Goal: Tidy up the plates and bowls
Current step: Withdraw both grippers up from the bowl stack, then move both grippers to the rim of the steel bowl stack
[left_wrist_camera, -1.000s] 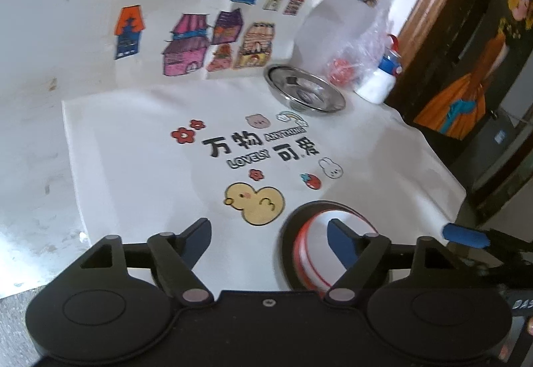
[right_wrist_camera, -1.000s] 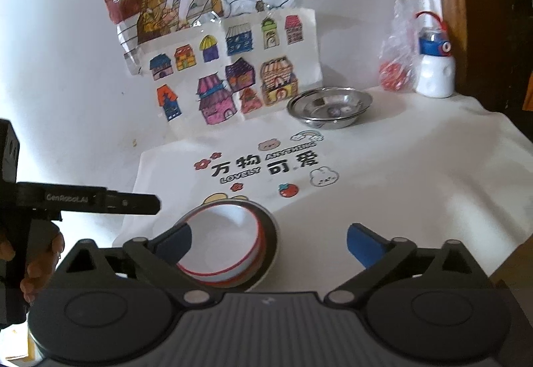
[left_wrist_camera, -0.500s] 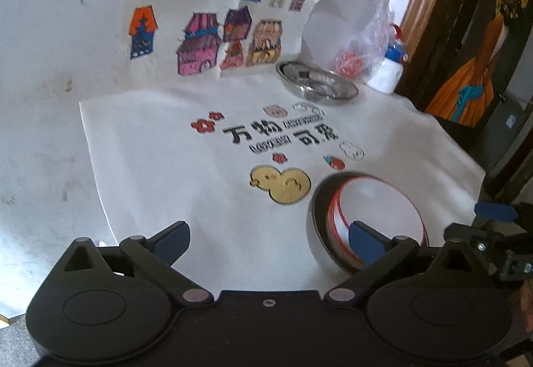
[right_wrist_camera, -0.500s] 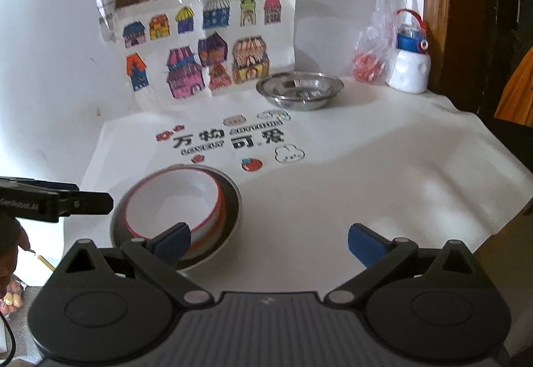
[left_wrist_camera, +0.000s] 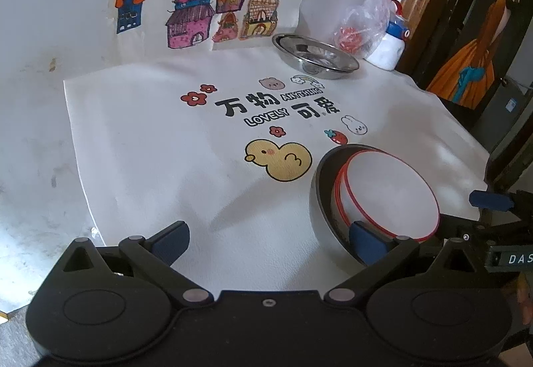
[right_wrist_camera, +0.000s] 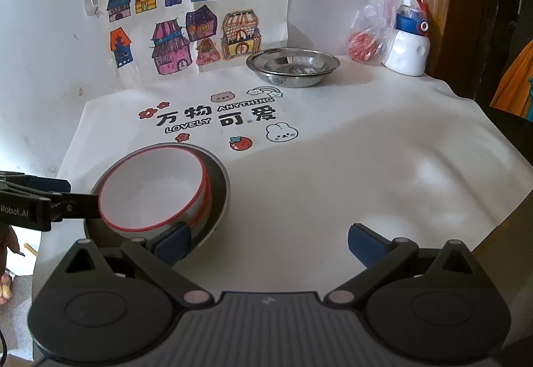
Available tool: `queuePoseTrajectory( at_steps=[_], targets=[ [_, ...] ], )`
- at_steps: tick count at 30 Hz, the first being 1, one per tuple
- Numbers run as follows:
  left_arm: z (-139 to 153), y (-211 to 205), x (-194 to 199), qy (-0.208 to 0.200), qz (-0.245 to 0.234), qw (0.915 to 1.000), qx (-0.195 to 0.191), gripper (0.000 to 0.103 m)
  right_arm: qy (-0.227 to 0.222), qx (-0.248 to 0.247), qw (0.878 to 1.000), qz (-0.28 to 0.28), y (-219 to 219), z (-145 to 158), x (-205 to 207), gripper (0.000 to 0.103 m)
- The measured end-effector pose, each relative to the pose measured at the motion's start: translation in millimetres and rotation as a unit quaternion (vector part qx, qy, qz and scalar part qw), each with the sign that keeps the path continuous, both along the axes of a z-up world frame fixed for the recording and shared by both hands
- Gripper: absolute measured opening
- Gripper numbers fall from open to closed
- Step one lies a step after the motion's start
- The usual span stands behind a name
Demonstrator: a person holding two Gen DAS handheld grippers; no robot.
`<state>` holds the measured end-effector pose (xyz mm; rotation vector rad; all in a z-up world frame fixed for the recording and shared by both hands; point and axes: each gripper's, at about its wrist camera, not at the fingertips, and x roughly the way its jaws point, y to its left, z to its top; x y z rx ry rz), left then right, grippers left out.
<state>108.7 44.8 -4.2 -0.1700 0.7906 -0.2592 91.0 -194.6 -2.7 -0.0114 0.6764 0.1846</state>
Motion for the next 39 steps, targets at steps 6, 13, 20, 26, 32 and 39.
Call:
queuePoseTrajectory(
  at_steps=[6,13,20,26,32,39],
  targets=[
    [-2.1,-1.7,4.4,0.004,-0.001,1.0000,0.001,0.101,0.003,0.005,1.000,-0.004,-1.8,-1.5,2.9,0.103],
    [-0.4,-4.5,4.8,-0.002,0.000,0.9999,0.014,0.101,0.001,0.007,1.000,-0.012,-3.1,-3.1,2.5,0.103],
    [0.3,-5.2,3.3,-0.003,0.005,0.9999,0.014,0.098,-0.004,0.013,0.999,-0.032,-1.3,-6.1,-0.3,0.103],
    [1.3,-4.8,2.3,-0.002,0.011,0.9999,0.002,0.090,-0.023,-0.007,0.999,-0.034,8.8,-4.8,-8.5,0.093],
    [2.6,-6.5,1.1,-0.006,0.010,0.9999,-0.001,0.082,-0.018,0.016,0.999,-0.027,5.1,-4.5,-9.9,0.085],
    [4.7,-9.5,-1.0,-0.011,0.006,0.9999,-0.007,0.068,-0.015,0.051,0.999,-0.011,0.3,-3.9,-13.3,0.066]
  ],
)
